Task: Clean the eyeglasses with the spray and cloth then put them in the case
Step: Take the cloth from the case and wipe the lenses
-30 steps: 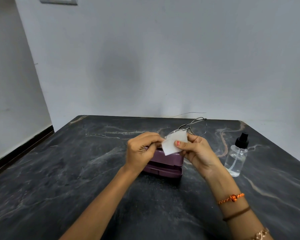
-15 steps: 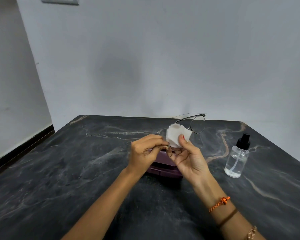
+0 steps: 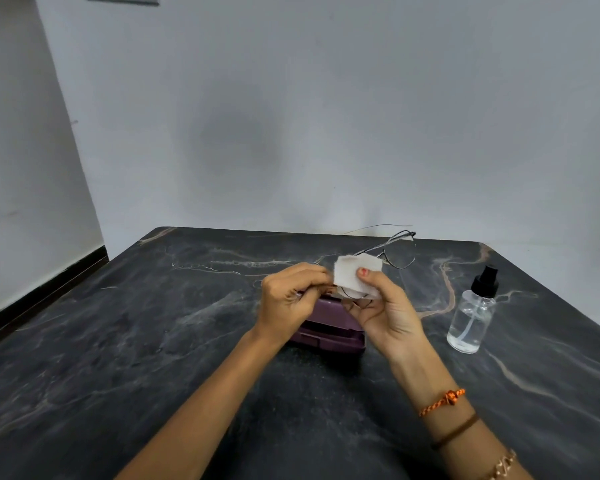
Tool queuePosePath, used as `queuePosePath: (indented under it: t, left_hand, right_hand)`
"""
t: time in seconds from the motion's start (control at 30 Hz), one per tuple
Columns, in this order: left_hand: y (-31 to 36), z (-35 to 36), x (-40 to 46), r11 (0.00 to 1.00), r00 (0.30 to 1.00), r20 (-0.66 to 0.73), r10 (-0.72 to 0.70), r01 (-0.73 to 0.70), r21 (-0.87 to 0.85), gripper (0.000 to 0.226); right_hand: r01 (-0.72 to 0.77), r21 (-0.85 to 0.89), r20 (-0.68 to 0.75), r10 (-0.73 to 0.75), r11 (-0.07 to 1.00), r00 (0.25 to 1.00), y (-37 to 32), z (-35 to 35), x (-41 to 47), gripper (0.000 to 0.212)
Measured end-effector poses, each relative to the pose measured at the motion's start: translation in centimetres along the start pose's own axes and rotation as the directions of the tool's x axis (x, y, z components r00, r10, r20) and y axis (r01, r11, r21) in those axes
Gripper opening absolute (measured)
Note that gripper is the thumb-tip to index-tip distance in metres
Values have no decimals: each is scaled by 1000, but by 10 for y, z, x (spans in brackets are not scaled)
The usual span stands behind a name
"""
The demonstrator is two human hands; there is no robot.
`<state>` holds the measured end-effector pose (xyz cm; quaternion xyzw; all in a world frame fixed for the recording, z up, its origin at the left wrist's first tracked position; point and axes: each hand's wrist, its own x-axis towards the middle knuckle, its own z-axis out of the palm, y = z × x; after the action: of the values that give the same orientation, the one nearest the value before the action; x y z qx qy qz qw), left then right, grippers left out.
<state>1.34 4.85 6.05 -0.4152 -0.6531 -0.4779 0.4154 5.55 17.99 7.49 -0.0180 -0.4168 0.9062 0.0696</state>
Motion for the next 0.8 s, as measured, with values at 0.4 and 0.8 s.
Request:
queuePosePath:
  t: [0.4,0.8]
  left_hand:
    - [2,5,-4,995,997,26,-69,70,-73,8]
    - [3,-3,3,992,995,-26,-101,99,-82,10]
  right_hand:
    - [107,-43,85,-103,993,991,5,-4,6,31]
    - [111,-253,103,-87,961,991,-19,-19,9,25]
